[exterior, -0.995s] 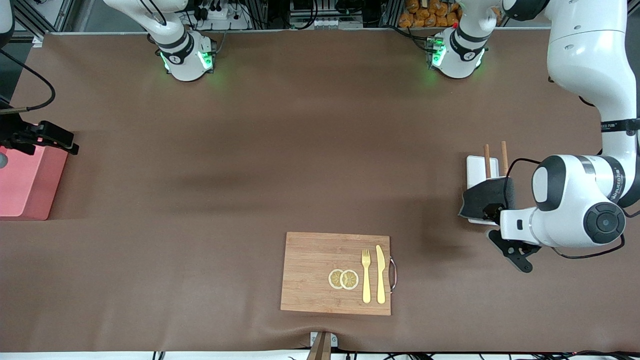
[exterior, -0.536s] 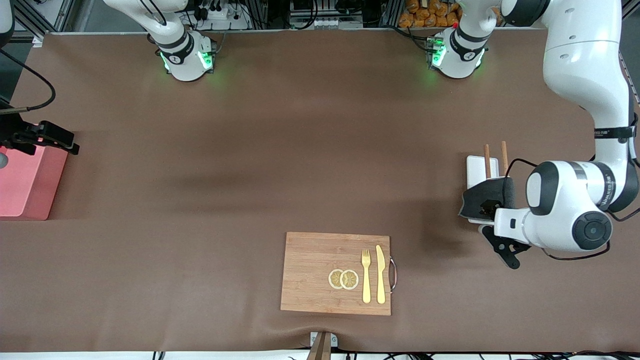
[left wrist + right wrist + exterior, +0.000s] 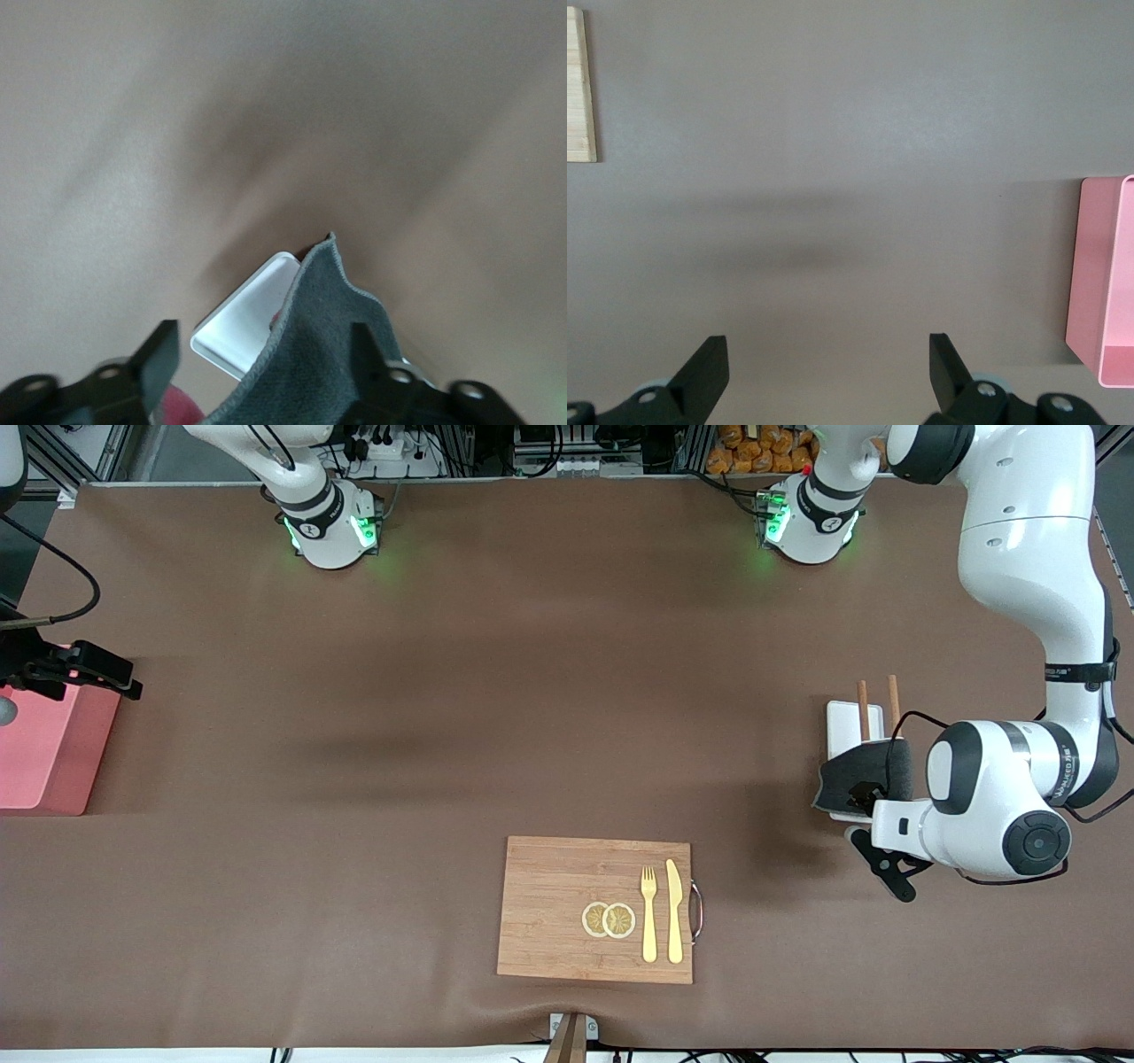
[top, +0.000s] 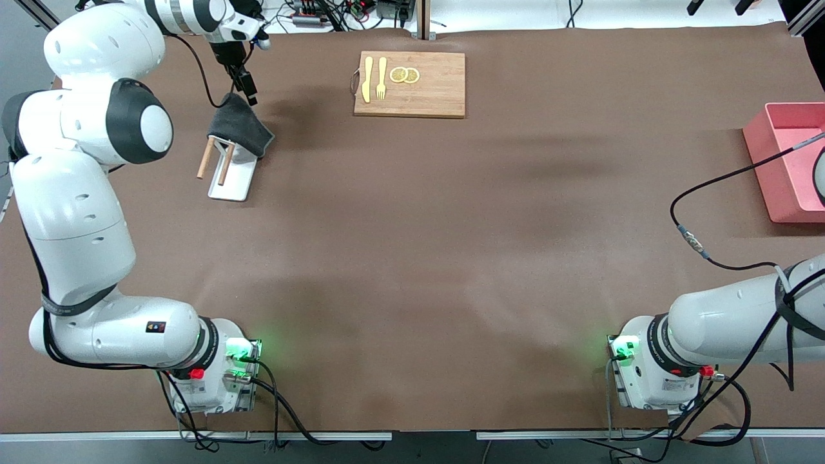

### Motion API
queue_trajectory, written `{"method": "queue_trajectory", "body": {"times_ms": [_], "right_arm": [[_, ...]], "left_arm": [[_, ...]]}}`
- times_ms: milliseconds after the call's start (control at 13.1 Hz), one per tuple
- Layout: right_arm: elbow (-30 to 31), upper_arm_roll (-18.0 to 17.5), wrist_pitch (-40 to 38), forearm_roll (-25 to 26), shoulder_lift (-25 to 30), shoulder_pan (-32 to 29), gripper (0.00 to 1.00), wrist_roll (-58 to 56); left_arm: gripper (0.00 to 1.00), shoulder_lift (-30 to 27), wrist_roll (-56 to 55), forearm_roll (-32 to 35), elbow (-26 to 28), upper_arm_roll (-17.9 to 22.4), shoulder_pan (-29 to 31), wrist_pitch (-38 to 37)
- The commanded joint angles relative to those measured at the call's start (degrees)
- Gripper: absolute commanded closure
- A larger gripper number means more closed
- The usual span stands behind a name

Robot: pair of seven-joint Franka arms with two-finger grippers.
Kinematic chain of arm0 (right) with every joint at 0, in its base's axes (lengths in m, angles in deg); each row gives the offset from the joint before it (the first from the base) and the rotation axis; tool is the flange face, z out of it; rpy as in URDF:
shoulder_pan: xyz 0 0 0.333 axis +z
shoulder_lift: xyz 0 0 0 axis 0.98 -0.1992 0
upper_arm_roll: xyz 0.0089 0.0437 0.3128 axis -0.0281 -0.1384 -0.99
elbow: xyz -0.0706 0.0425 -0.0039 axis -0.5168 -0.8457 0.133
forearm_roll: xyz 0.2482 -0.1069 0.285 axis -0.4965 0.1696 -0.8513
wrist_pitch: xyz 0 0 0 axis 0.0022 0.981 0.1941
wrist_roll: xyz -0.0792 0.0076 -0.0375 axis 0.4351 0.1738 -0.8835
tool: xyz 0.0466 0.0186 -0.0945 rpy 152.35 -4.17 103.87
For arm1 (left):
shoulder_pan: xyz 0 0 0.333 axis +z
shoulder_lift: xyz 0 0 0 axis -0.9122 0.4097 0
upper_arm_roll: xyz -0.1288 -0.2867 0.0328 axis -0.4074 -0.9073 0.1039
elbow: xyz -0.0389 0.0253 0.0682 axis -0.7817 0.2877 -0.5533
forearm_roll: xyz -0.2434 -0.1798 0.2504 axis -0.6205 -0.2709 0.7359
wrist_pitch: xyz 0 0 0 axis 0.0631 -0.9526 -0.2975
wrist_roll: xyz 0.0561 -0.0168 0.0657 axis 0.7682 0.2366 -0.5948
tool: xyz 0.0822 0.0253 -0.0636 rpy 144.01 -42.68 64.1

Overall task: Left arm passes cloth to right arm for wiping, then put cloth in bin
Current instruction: 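Close the left gripper on the grey cloth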

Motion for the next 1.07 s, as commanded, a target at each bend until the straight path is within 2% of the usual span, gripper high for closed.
{"method": "queue_trajectory", "body": {"times_ms": [0,383,459,613,995], "right_arm": [[-0.3,-0.27,-0.27,-1.01,-0.57,-0.64,0.0,0.63],[-0.39,-0.27,-0.27,-1.01,-0.57,-0.55,0.0,0.71],[-0.3,-0.27,-0.28,-1.01,-0.57,-0.55,0.0,0.71],[-0.39,-0.27,-0.28,-1.01,-0.57,-0.46,0.0,0.8],[-0.48,-0.27,-0.28,-1.19,-0.66,-0.46,0.0,0.71]], "left_arm": [[0.55,-0.43,-3.4,-0.45,-0.04,0.21,0.06,-3.13],[0.55,-0.52,-3.22,0.17,0.4,0.39,1.02,-5.77],[0.58,-0.52,-3.49,0.17,0.4,0.48,0.94,-5.78],[1.0,-0.69,-3.93,0.17,0.31,0.48,0.76,-5.78],[1.0,-1.04,-7.0,0.08,-0.21,0.39,-0.2,-5.78]]}}
